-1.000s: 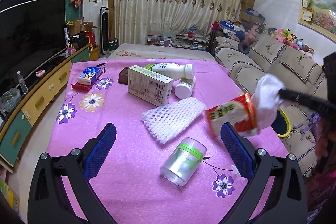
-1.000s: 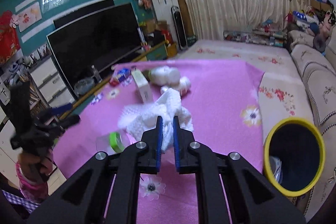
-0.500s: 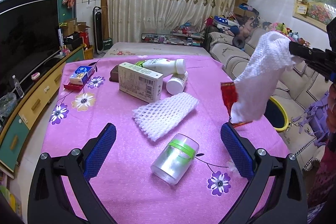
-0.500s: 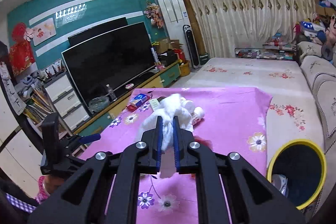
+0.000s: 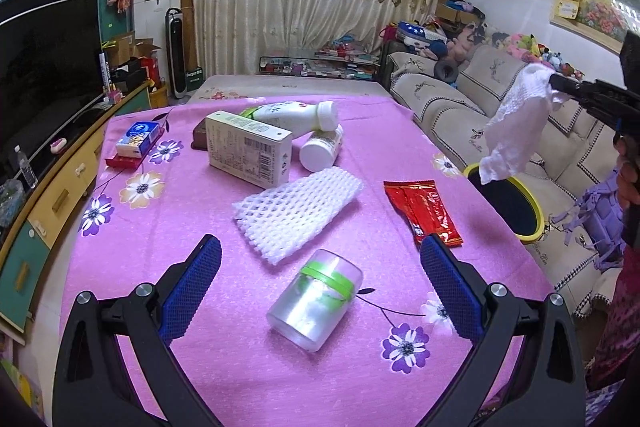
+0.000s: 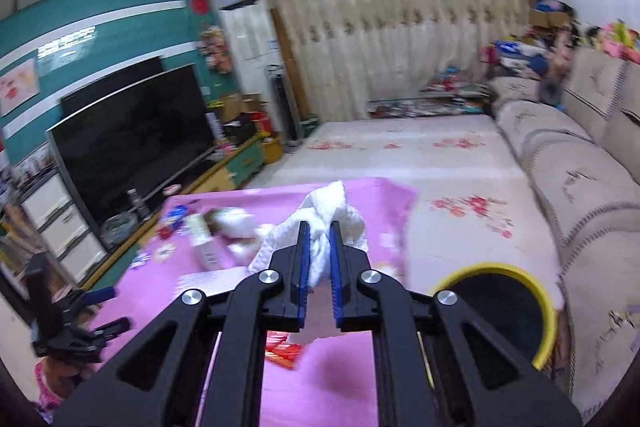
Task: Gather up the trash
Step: 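Carry the tissue over the bin and open the right tool, then reach the left tool to the clear green-lidded jar and grasp it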
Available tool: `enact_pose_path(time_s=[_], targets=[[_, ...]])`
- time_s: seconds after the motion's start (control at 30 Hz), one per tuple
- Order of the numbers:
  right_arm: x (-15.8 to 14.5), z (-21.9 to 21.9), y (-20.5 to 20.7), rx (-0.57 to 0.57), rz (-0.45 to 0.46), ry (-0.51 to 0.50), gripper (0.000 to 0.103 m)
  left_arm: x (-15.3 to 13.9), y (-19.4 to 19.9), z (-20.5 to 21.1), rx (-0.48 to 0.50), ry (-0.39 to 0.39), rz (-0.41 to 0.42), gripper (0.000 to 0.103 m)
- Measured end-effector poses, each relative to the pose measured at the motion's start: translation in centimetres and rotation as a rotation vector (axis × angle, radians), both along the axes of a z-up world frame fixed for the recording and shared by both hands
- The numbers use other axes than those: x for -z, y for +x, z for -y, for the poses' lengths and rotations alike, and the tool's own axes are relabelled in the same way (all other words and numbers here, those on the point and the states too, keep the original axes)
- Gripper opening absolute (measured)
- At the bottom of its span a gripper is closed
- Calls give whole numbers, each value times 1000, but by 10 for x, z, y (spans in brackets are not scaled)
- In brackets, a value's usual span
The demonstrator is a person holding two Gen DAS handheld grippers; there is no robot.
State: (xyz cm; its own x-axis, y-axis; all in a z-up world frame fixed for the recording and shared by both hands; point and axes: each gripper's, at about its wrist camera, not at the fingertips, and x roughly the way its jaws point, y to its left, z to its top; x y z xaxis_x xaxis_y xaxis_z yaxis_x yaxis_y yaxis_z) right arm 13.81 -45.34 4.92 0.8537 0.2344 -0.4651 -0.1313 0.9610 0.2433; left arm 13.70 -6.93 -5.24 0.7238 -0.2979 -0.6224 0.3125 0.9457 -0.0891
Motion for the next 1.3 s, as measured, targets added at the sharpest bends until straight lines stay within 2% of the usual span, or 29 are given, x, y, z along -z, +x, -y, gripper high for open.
enact_pose_path(time_s=[0.17,0.27,0.5,0.57,0.6,0.63,0.8,0.93,1.1,1.3], targets=[[39,51,21,169,-86,-32,9,2,2,12,23,11,-3,98],[77,76,37,246,-172,-45,9,4,5,20,37,19,-11,98],[163,112,75,337,-353,-71,10,11,12,43,77,48,-33,98],[180,116,80,357,-392,-92,19,12,13,51,88,58,-36,98],[186,118,82,367,-403,-100,35,12,14,53,90,61,-36,98],[191,119,81,383,-404,-108,45,13,15,56,93,64,-38,98],[190,122,72,416,-388,-128,50,17,22,69,116,76,-53,98],[181,120,58,415,-356,-138,58,23,21,77,124,138,-55,98],[173,115,49,397,-342,-140,58,37,20,60,98,217,-60,98],[170,104,47,364,-340,-140,58,64,29,34,153,262,-125,98]])
